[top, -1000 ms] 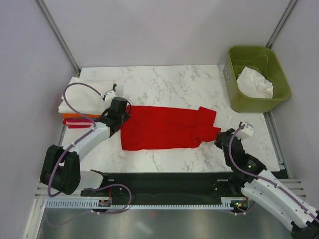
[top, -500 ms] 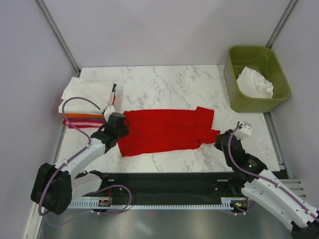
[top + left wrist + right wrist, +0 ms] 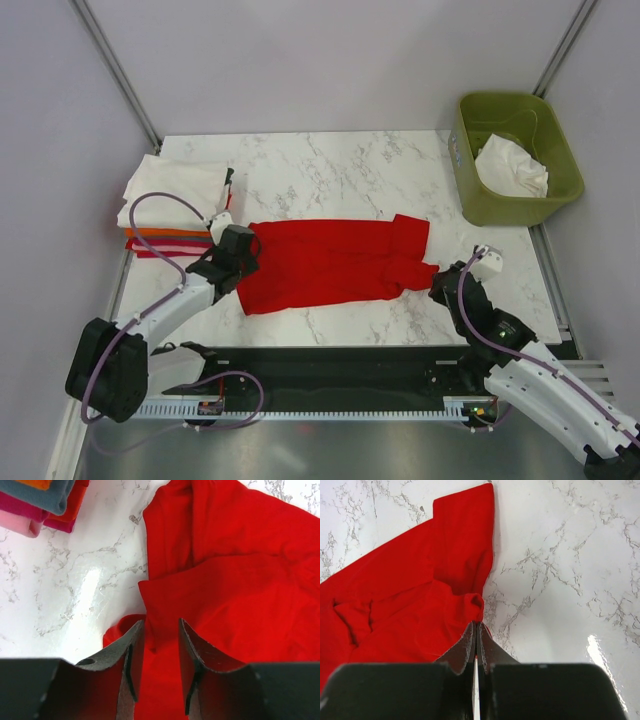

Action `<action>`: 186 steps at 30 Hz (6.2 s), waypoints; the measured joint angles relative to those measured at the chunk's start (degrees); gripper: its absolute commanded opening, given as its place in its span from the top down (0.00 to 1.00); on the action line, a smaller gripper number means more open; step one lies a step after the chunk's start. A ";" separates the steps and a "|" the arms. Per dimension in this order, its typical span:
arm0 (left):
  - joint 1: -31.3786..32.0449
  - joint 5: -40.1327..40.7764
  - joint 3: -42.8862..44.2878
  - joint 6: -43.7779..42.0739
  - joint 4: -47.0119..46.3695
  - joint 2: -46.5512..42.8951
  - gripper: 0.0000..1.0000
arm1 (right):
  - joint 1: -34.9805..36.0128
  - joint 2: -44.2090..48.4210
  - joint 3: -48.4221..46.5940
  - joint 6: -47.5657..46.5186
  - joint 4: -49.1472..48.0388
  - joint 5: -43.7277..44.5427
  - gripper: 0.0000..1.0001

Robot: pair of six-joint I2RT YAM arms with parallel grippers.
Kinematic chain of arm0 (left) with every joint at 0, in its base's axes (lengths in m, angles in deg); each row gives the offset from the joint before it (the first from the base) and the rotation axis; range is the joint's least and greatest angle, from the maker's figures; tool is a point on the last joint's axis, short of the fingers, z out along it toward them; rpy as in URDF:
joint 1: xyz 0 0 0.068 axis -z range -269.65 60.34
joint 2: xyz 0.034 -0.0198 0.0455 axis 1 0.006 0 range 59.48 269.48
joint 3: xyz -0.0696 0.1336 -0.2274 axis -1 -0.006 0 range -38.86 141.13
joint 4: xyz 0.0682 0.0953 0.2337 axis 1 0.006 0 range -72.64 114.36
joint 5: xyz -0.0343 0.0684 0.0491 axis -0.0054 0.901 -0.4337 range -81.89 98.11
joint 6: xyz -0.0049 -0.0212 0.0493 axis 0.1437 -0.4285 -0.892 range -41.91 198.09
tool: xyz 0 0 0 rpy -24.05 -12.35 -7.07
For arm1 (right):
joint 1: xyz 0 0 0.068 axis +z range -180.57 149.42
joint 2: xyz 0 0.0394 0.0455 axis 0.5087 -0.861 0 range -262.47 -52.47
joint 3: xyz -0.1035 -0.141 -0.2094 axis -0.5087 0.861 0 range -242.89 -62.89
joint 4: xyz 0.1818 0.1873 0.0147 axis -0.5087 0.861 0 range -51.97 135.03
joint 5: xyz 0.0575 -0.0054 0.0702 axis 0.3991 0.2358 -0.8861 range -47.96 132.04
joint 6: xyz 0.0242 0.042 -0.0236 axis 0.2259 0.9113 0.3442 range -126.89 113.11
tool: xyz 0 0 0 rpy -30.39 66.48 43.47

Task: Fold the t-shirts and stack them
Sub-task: Flatten the tshirt out

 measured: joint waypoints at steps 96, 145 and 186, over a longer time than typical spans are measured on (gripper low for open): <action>-2.51 -11.80 28.68 -4.90 5.84 -10.27 0.98 | -7.69 -34.25 -30.36 -13.31 -5.70 -6.12 1.00; -7.63 -18.01 76.70 -11.37 3.08 26.86 0.98 | -29.94 -61.42 -81.13 -14.01 5.97 -26.64 1.00; -5.75 -28.28 0.76 -11.32 -40.30 -10.29 0.98 | -49.81 -50.99 -26.67 -7.52 -23.50 -59.04 1.00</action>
